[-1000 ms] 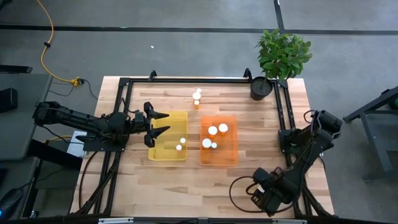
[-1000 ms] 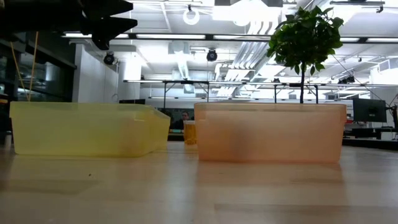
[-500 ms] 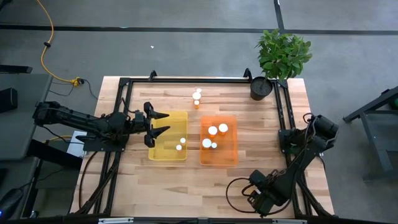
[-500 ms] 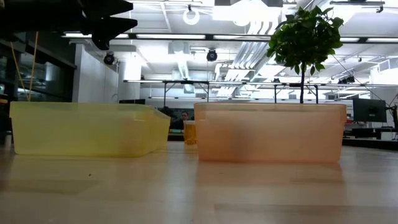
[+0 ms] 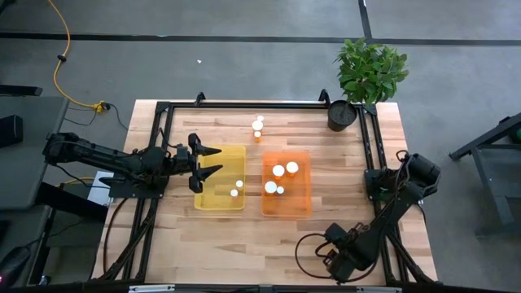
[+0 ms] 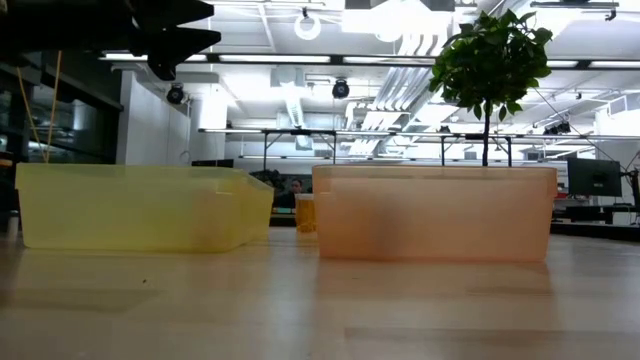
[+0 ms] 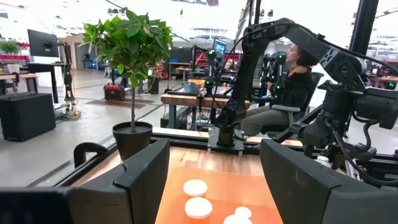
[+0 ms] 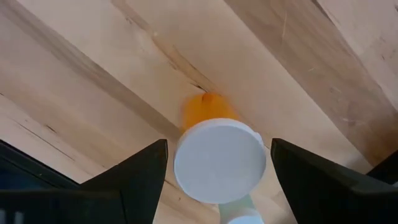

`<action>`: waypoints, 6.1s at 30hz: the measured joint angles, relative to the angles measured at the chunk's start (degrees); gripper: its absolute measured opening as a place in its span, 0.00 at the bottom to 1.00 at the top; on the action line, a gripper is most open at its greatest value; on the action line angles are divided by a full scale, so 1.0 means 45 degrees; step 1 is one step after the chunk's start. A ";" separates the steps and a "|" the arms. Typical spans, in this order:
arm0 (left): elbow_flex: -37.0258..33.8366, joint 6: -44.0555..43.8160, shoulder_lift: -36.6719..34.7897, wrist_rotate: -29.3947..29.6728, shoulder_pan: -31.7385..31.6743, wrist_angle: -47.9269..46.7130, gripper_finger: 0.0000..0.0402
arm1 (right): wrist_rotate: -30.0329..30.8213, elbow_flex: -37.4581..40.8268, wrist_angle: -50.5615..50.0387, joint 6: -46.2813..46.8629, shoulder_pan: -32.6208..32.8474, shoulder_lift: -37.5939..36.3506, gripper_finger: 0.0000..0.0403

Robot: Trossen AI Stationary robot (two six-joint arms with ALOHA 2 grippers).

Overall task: Pick and place medicine bottles into bin by pill shape (circle, oval)
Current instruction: Put the Orange bottle pill into the orange bin, then put the blue bottle pill into the yellow bin

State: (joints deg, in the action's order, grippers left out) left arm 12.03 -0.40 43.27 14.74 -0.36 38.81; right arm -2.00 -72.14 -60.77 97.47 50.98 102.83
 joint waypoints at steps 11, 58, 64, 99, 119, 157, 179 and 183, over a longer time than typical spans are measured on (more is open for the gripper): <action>0.0000 0.0000 0.0000 0.0000 0.0005 0.0000 0.59 | -0.0139 0.0000 -0.0045 -0.0110 -0.0005 -0.0015 0.47; 0.0000 -0.0350 0.0001 -0.0044 0.0005 -0.0161 0.59 | 0.4030 -0.5843 -0.3701 -1.7720 -0.8740 0.3322 0.48; 0.0000 -0.0350 0.0002 -0.0044 0.0005 -0.0413 0.59 | 0.4075 -0.5843 -0.3902 -1.8013 -0.8777 0.3269 0.48; 0.0000 -0.0340 0.0005 -0.0102 0.0005 -0.0384 0.59 | 0.2285 -0.2837 -0.0466 -1.4571 -0.9598 0.1588 0.48; 0.0000 -0.0340 0.0002 -0.0098 0.0005 -0.0379 0.59 | 0.1763 -0.2841 -0.0374 -1.4323 -0.9578 0.1588 0.56; 0.0000 -0.0316 0.0005 -0.0022 0.0005 -0.0369 0.59 | 0.9876 1.0665 1.7804 -1.7074 -0.6988 -0.9754 0.73; 0.0000 -0.0340 0.0003 0.0004 0.0000 -0.0361 0.59 | 0.6980 1.1630 2.0161 -1.7748 -0.7626 -0.9565 0.73; 0.0000 -0.0334 0.0005 0.0005 0.0000 -0.0369 0.59 | 0.6288 1.0119 1.7103 -1.6788 -0.6654 -0.9571 0.73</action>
State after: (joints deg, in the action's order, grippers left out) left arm 12.03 -1.91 43.29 14.76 -0.36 37.15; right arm 26.30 -26.60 16.19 21.93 21.04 59.75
